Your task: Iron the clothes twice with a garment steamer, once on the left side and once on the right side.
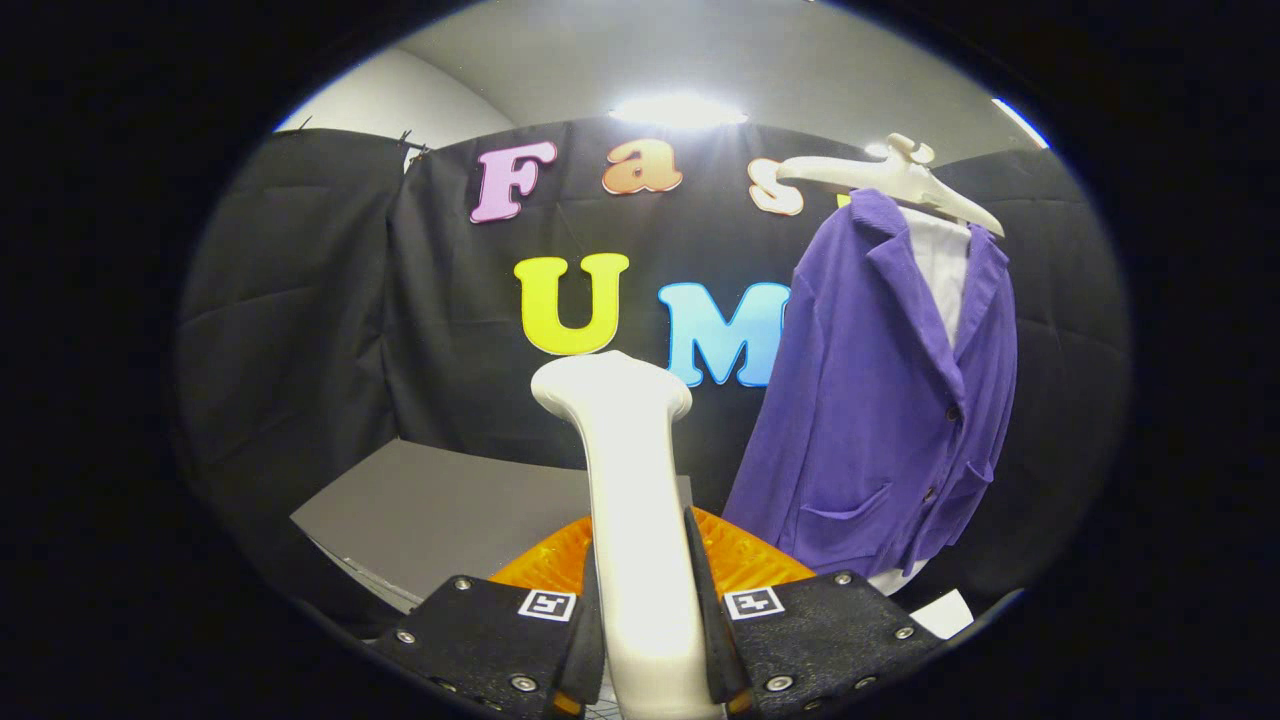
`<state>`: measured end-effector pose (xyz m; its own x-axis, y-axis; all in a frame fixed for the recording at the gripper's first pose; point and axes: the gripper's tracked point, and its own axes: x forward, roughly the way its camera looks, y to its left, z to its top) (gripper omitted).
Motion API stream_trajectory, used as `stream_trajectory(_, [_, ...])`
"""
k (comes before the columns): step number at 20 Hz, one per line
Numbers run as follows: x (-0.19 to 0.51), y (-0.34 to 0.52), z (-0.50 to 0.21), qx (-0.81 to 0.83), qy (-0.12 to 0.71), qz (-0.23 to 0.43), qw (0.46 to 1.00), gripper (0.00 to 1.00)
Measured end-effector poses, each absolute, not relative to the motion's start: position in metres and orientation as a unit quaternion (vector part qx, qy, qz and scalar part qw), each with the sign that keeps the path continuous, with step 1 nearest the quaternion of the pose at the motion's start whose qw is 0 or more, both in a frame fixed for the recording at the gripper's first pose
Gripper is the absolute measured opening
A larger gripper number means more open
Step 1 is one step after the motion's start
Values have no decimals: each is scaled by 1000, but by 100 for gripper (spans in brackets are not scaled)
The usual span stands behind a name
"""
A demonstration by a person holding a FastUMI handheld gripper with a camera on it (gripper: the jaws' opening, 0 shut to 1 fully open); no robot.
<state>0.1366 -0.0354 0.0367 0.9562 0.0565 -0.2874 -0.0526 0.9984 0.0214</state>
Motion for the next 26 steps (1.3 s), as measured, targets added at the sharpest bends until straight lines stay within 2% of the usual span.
stream_trajectory(13, [55,-165,92,43,90,11,995,39])
stream_trajectory(21, [82,-221,114,70,53,-15,996,39])
stream_trajectory(26, [108,-243,108,49,51,-58,996,39])
